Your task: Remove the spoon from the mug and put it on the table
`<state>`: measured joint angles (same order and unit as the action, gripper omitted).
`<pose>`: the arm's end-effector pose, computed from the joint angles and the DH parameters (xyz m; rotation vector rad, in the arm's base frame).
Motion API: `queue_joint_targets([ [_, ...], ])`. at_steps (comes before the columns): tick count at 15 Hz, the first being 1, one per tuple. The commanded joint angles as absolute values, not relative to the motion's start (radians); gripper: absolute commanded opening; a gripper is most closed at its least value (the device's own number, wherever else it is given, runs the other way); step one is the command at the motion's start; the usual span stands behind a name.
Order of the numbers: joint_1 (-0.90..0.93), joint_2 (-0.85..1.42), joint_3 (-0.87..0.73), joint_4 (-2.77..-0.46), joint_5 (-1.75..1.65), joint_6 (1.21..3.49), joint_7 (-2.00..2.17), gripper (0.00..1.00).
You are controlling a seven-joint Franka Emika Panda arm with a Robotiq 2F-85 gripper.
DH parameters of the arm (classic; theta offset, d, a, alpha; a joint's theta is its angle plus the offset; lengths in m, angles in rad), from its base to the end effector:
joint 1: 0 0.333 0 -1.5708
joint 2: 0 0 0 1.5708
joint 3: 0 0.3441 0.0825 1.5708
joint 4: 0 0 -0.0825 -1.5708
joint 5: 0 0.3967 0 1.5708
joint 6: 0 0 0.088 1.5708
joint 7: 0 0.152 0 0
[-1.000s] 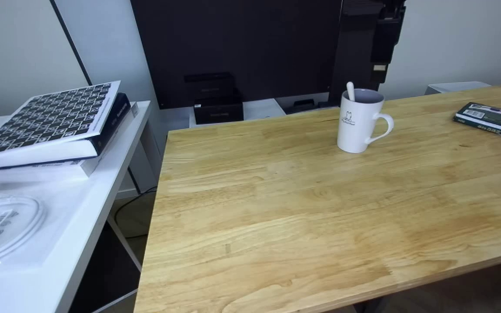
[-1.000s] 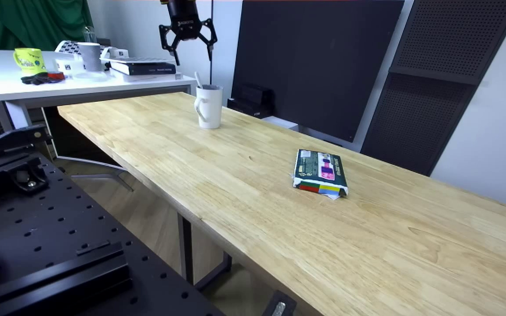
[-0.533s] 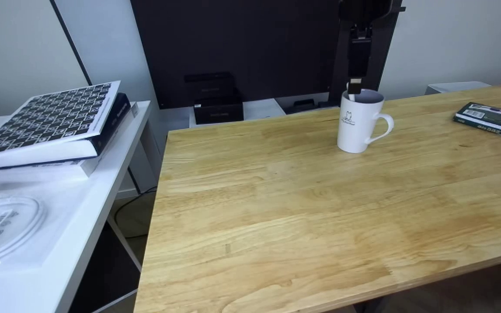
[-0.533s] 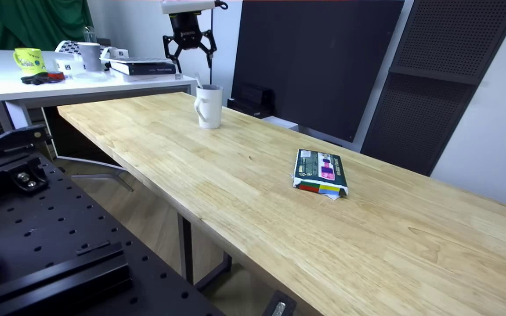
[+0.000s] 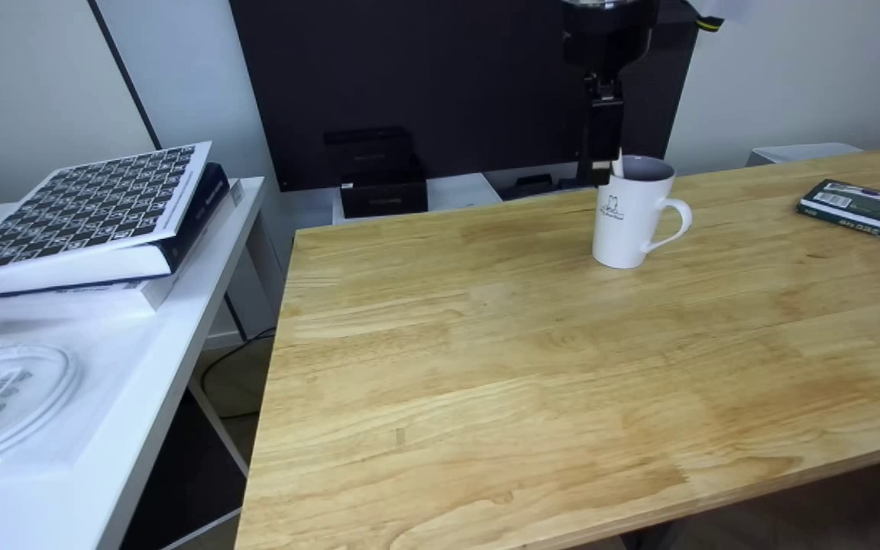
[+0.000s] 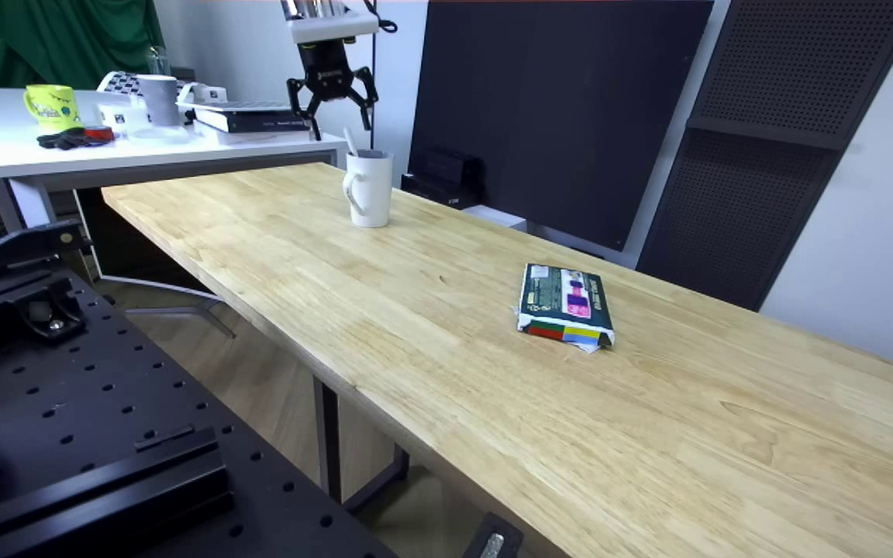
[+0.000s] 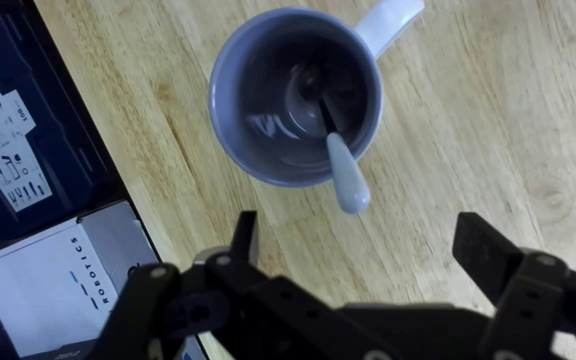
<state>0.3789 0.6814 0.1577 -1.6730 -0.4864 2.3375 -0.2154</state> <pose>0.6264 0.3351 0.1801 2.4998 1.4606 0.0606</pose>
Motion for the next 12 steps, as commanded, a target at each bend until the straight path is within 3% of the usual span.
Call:
queue_joint_targets([
  [1, 0.397, 0.693, 0.138, -1.621, -0.510, 2.285, -0.244, 1.00],
  [12, 0.411, 0.715, 0.134, -1.584, -0.557, 2.156, -0.309, 1.00],
])
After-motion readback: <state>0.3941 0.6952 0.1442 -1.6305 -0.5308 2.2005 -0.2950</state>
